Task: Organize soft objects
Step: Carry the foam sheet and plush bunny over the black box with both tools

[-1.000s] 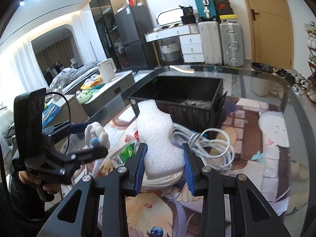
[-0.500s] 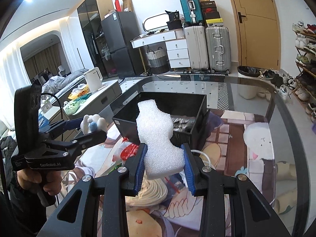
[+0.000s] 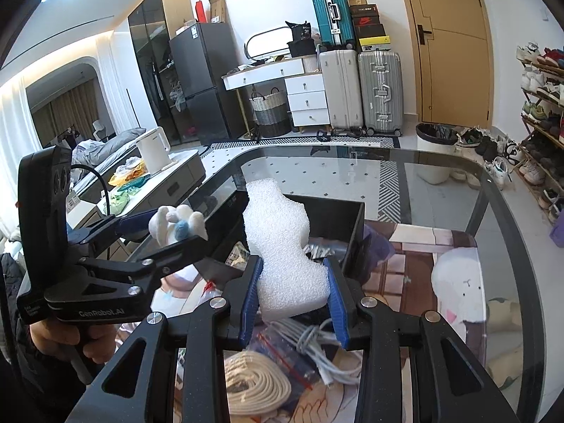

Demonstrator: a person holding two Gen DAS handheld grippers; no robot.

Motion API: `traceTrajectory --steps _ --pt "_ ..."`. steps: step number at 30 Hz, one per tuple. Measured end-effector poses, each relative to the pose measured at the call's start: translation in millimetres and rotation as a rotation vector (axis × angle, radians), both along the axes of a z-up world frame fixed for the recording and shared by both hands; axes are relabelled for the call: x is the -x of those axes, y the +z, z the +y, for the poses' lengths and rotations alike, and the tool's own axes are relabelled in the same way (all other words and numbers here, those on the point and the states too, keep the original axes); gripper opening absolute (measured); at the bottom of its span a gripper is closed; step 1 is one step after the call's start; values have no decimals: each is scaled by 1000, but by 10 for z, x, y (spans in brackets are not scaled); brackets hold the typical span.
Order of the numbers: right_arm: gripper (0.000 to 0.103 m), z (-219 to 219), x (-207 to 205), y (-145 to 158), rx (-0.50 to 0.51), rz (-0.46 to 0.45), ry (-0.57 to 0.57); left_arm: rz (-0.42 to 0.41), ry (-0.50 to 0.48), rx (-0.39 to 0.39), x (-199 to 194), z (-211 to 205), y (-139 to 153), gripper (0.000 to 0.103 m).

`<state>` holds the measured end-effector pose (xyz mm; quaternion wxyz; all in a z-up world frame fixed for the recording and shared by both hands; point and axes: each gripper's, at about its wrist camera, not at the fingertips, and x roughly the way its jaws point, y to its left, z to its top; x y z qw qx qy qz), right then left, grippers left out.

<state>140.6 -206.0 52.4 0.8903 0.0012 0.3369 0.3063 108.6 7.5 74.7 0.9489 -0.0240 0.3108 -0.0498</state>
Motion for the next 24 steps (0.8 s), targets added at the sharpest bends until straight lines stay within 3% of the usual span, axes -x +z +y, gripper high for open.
traceTrajectory --steps 13,24 --pt "36 180 -227 -74 42 22 -14 23 6 -16 -342 -20 -67 92" --pt "35 250 -395 -170 61 42 -20 46 15 -74 -483 -131 -176 92"
